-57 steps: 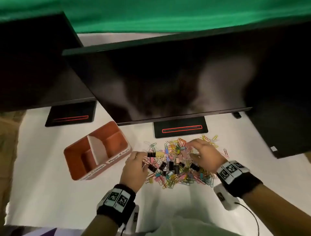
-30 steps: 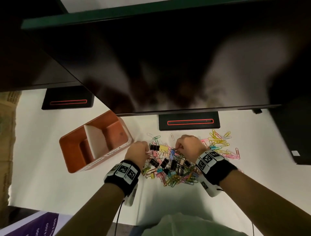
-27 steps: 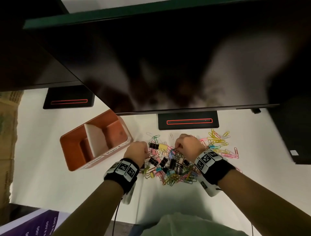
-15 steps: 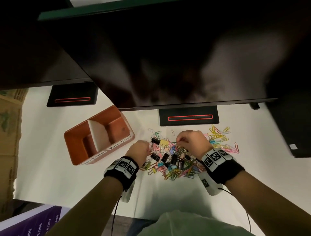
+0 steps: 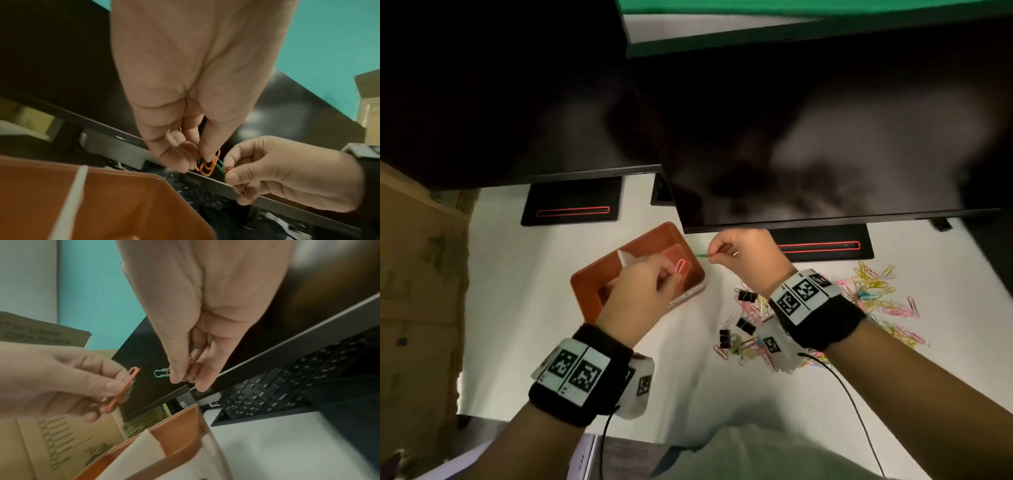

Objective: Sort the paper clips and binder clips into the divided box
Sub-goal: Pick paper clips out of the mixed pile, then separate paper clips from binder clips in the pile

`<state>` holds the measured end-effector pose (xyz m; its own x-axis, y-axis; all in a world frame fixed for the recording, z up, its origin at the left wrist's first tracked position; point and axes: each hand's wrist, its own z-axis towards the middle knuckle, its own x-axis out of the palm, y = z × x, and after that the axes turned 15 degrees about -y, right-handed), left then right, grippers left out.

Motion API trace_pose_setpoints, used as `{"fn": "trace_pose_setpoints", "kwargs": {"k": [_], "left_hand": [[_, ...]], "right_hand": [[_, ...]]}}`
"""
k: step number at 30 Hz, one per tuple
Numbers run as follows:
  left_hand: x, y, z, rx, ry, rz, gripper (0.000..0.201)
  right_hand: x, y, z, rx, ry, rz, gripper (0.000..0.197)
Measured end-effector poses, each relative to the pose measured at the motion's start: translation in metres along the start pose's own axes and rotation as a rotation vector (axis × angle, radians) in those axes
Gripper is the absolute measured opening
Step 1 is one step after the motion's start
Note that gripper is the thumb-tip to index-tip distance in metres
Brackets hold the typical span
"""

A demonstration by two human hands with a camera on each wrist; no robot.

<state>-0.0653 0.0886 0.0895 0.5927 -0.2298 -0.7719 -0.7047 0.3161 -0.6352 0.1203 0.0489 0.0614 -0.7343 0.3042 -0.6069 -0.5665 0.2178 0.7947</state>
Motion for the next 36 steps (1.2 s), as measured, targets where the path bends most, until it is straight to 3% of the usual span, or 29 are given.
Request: {"fn": "trace_pose_setpoints", "kwargs": {"k": [3, 6, 9, 12, 14, 21, 26, 31, 36], "left_hand": [[-0.003, 0.022, 0.022, -0.126, -0.005, 0.066, 0.002], [0.01, 0.031, 0.028, -0.207, 0.123, 0.086, 0.016], [0.014, 0.029, 0.02, -0.104, 0.136, 0.074, 0.03], [0.018, 0.022, 0.001, 0.061, 0.074, -0.011, 0.026], [0.03, 0.017, -0.011, 0.115, 0.126, -0.079, 0.022], [0.106, 0.003, -0.021, 0.117, 0.277, -0.067, 0.041], [0.146, 0.002, -0.002, 0.057, 0.277, 0.037, 0.036], [0.154, 0.011, 0.002, 0.031, 0.204, 0.022, 0.005], [0.127, 0.017, -0.016, -0.039, 0.088, -0.076, 0.011]], "right_hand": [[0.038, 0.017, 0.015, 0.019, 0.048, -0.007, 0.01], [0.058, 0.022, 0.017, 0.042, 0.127, -0.046, 0.018], [0.042, 0.011, 0.009, 0.006, 0.091, -0.044, 0.023], [0.01, -0.019, -0.004, 0.075, -0.032, -0.081, 0.02], [-0.007, -0.044, -0.012, 0.138, -0.053, -0.17, 0.021], [-0.019, -0.083, -0.019, 0.16, 0.187, -0.345, 0.033], [-0.005, -0.092, -0.009, 0.065, 0.287, -0.321, 0.039], [0.006, -0.095, 0.0, -0.015, 0.388, -0.307, 0.042], [0.016, -0.11, -0.002, -0.064, 0.461, -0.405, 0.041]]}}
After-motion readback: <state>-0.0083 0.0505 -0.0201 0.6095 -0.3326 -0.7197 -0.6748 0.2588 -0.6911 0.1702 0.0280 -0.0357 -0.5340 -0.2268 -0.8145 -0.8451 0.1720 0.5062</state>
